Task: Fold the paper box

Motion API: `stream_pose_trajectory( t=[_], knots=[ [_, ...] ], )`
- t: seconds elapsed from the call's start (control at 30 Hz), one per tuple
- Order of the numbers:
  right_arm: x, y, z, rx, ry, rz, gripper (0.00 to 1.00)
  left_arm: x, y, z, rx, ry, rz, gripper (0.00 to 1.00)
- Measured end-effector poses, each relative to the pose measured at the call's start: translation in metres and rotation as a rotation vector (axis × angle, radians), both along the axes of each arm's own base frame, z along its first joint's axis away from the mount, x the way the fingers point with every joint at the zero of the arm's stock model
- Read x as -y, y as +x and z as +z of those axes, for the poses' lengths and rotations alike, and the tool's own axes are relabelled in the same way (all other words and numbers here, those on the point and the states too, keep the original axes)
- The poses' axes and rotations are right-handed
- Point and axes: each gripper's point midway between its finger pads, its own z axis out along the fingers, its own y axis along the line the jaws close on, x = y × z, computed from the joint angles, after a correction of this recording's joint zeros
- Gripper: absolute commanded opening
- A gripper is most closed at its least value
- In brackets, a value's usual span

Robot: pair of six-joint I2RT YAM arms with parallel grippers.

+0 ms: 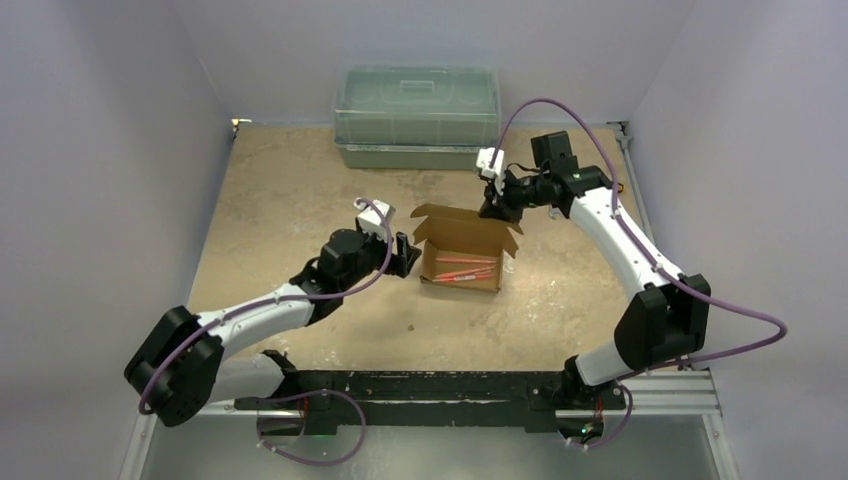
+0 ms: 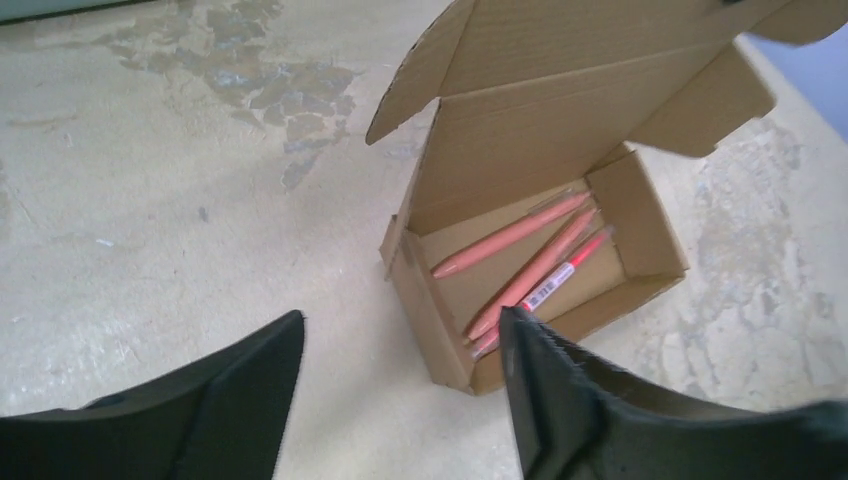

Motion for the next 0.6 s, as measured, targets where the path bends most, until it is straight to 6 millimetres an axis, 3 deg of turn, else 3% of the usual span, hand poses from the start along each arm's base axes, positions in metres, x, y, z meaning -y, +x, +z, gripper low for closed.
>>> stream_pose_trajectory(
  t=[0.17, 0.27, 0.33, 0.5, 0.6],
  knots=[
    [0.001, -0.004, -0.016, -0.030, -0.012, -0.008, 0.06, -0.007, -0.014, 0.011, -0.033, -0.099, 0.029, 0.80],
    [0.001, -0.003, -0.018, -0.033, -0.012, -0.017, 0.06, -0.004, -0.018, 0.003, -0.088, -0.127, 0.036, 0.81],
    [-0.001, -0.001, -0.017, -0.027, -0.008, -0.021, 0.05, 0.000, -0.020, -0.012, -0.134, -0.114, 0.046, 0.79],
    [-0.002, 0.000, -0.016, -0.028, -0.002, -0.026, 0.05, 0.017, -0.035, -0.063, -0.242, 0.048, 0.075, 0.62],
    [-0.002, 0.000, -0.015, -0.029, 0.000, -0.028, 0.05, 0.026, -0.031, -0.072, -0.243, 0.127, 0.113, 0.56]
  ],
)
